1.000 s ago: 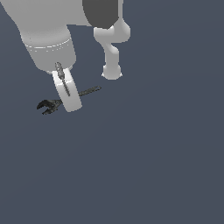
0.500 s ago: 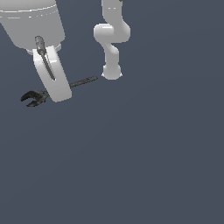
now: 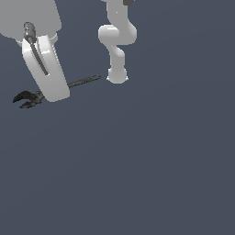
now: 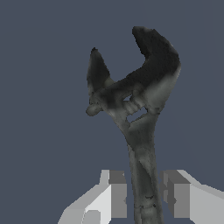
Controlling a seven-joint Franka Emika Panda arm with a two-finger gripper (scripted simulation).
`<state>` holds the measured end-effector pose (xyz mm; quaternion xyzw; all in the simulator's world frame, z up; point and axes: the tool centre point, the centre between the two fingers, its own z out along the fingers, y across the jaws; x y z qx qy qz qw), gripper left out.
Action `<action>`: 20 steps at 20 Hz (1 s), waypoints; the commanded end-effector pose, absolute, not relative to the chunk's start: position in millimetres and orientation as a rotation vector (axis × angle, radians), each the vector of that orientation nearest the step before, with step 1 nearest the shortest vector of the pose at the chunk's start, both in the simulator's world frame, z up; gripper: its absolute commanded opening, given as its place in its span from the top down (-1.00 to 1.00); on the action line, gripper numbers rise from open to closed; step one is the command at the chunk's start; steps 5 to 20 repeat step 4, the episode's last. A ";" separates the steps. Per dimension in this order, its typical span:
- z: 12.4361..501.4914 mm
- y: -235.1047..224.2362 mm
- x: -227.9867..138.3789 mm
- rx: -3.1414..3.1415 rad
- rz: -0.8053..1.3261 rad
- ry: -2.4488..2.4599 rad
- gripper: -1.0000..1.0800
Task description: Pick up the object and move it to a goal position.
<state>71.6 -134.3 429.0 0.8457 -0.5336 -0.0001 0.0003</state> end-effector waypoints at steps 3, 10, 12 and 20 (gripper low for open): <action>431.8 -134.8 72.8 2.657 0.000 -1.676 1.00; 431.8 -134.8 72.8 2.657 0.000 -1.676 1.00; 431.8 -134.8 72.8 2.657 0.000 -1.676 1.00; 431.8 -134.8 72.8 2.657 0.000 -1.676 1.00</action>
